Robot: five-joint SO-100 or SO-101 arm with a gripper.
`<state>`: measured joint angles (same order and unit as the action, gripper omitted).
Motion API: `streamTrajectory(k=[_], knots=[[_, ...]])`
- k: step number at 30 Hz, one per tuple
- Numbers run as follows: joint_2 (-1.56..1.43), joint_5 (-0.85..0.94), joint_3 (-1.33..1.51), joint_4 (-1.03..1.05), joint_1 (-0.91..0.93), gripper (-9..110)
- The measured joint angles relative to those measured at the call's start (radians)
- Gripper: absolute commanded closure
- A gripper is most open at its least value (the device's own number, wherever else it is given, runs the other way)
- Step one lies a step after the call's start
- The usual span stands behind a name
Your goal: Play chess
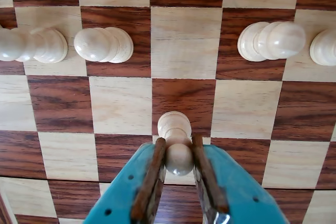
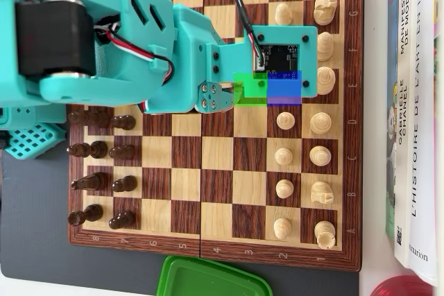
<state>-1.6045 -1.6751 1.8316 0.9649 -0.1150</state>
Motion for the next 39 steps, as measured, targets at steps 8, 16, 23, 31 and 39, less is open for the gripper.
streamTrajectory(k=[8, 16, 23, 31, 39], knots=[[0.032, 0.000, -0.002, 0.000, 0.000, 94], [0.066, 0.048, -0.037, 0.000, 0.003, 94], [0.066, 0.054, -0.037, 0.000, 0.003, 94], [0.066, 0.054, -0.055, 0.000, 0.003, 94], [0.066, 0.054, -0.055, 0.000, 0.003, 94]])
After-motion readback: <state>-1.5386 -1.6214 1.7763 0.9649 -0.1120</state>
